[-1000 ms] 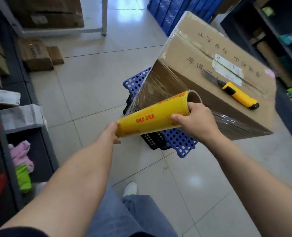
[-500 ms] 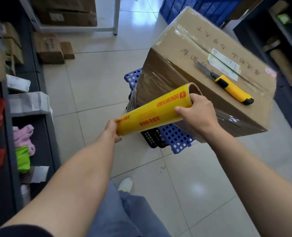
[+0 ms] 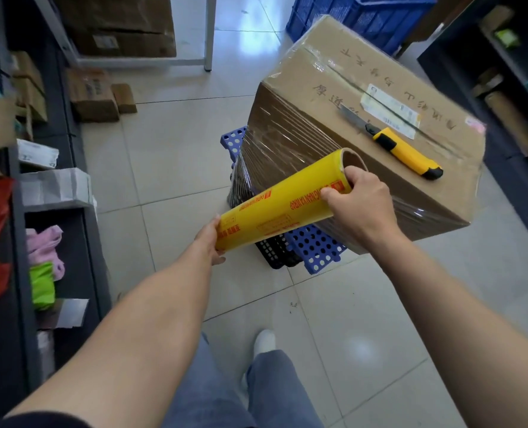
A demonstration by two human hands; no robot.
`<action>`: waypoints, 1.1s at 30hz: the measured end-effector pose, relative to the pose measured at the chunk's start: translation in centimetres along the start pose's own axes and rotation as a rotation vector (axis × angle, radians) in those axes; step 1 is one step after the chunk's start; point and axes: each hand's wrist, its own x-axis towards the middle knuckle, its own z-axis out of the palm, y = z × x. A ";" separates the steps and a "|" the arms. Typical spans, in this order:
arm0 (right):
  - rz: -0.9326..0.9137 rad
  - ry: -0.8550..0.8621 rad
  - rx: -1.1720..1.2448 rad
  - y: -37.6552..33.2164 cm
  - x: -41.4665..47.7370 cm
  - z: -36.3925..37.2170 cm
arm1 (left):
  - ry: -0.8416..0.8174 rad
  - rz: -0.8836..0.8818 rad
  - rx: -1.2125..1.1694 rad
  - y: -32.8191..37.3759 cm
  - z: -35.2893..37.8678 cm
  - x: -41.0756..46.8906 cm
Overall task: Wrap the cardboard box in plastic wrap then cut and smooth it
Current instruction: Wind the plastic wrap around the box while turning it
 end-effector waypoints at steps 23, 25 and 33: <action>-0.222 -0.101 -0.123 9.1 -0.6 -3.4 | 0.052 0.034 -0.414 -13.0 5.0 0.1; -0.211 -0.074 -0.116 9.9 -1.0 -3.6 | 0.041 0.033 -0.394 -13.3 5.3 -0.3; -0.222 -0.070 -0.119 10.3 -1.4 -4.5 | 0.094 0.045 -0.295 -14.5 6.8 -2.2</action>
